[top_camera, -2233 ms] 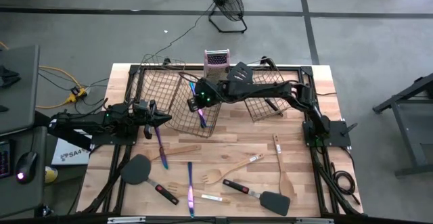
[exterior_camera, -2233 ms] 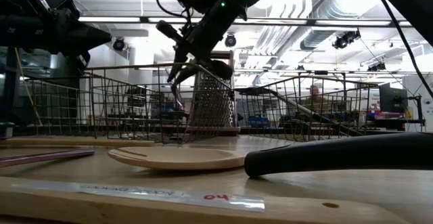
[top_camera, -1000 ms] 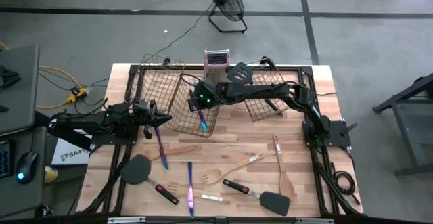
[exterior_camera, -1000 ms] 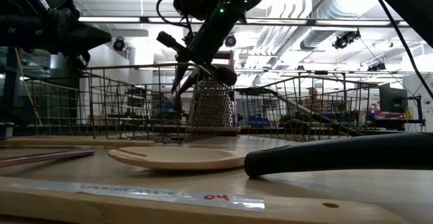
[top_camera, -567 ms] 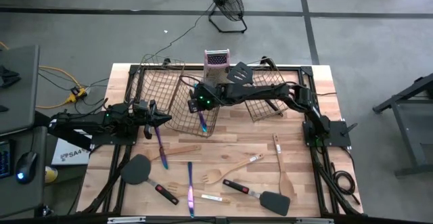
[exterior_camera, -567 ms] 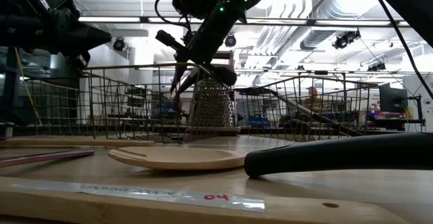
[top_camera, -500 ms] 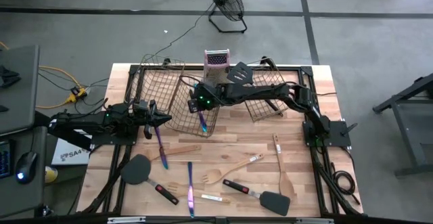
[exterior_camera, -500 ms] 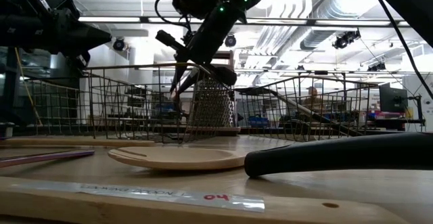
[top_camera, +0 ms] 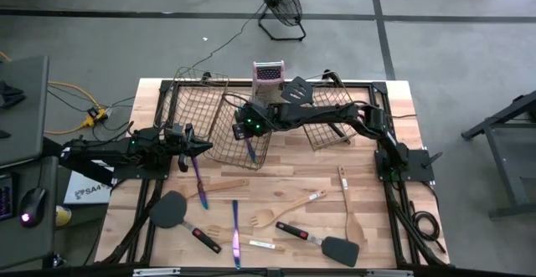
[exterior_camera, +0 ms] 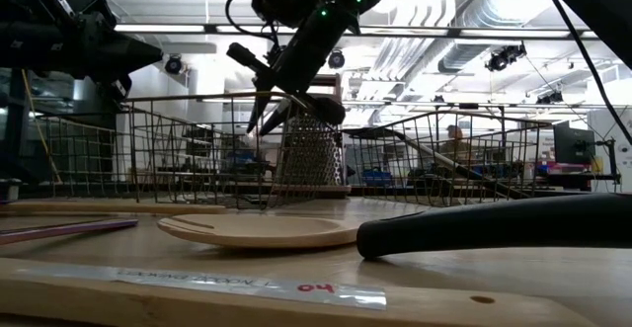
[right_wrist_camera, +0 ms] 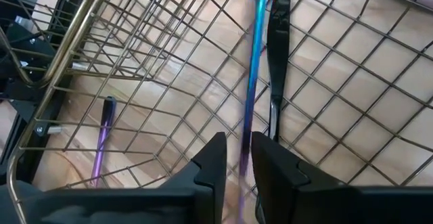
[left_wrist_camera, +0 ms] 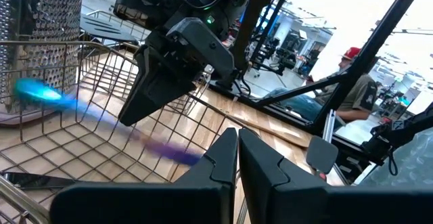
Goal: Pick & Place Kitchen Items
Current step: Put the right blue table knife into the middle wire basket, then put the brown serving spoon into the left wire basket
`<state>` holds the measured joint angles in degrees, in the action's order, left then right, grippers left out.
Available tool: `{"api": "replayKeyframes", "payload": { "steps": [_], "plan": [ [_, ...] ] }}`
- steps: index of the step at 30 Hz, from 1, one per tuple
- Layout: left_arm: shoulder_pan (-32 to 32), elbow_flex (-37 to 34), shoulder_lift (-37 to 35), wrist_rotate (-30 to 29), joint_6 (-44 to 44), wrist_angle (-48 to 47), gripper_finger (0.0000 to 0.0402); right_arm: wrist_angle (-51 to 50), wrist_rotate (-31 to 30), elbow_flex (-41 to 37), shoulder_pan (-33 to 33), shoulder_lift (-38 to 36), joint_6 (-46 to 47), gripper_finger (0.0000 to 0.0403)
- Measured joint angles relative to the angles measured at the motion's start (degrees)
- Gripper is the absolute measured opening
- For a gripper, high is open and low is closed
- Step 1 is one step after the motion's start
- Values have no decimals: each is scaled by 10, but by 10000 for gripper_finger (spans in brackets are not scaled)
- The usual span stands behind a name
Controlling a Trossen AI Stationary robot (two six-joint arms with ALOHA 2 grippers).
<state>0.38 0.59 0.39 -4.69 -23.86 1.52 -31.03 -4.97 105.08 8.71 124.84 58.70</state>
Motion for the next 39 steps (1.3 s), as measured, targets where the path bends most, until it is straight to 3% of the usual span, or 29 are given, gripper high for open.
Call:
{"api": "replayKeyframes", "payload": {
  "steps": [13,19,27,39],
  "plan": [
    [0,0,0,0,0,0,15,6,1,0,-1,0,-5,112],
    [0,0,0,0,0,0,15,30,41,0,-7,-3,-35,136],
    [0,0,0,0,0,0,15,44,71,0,-17,-9,-84,135],
    [0,0,0,0,0,0,15,35,46,0,-30,-47,-221,134]
  ]
}}
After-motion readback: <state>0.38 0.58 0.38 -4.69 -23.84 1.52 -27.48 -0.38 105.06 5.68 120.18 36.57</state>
